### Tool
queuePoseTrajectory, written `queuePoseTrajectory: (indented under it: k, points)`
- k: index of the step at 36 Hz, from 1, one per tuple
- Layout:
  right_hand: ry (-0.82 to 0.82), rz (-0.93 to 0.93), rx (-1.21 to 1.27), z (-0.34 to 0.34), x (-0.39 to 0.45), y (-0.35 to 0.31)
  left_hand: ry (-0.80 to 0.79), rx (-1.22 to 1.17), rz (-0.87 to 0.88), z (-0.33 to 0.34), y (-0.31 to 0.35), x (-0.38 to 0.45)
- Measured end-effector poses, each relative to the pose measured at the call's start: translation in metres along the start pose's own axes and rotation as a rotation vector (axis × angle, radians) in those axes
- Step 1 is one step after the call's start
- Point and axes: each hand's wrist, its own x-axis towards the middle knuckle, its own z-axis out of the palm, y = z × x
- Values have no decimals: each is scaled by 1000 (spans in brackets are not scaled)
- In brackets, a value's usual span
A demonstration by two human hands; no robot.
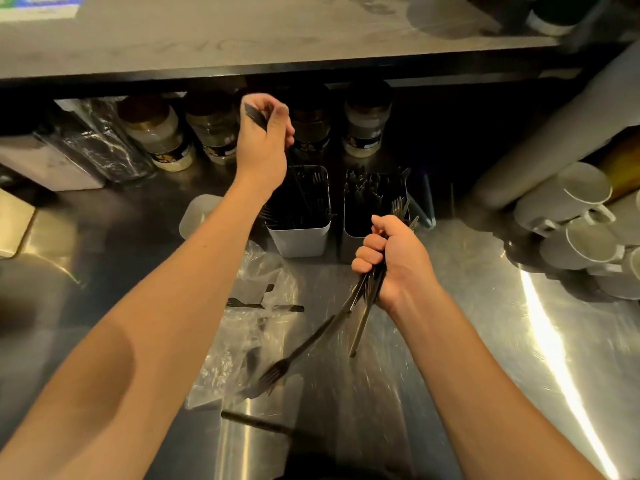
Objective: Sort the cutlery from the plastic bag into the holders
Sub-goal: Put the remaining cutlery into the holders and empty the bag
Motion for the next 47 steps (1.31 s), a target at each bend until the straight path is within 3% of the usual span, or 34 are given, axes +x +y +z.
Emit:
queuePoseTrajectory:
  k: [5,10,13,16,19,22,30,38,47]
  points:
    - [10,8,-1,-3,4,0,-176,55,45,-7,-6,-6]
    - [11,8,-19,-2,5,3,-51,-84,252,-7,21,-2]
    - [0,13,-24,1,5,3,50,15,369,-8,30,2]
    - [-9,16,-26,2,4,1,24,126,466,-6,35,2]
    - [-20,20,-25,4,2,0,-144,223,405,-3,23,-2]
    - [-31,23,-25,7,1,-1,-267,342,238,0,-5,-4]
    - [-42,15,-45,9,-3,-2,-354,299,-164,-10,-32,4]
    - [-51,23,-45,10,-5,-1,-489,348,-173,-17,-22,2]
    - [-50,21,-47,8,-6,-2,-260,63,-134,-30,-13,-5]
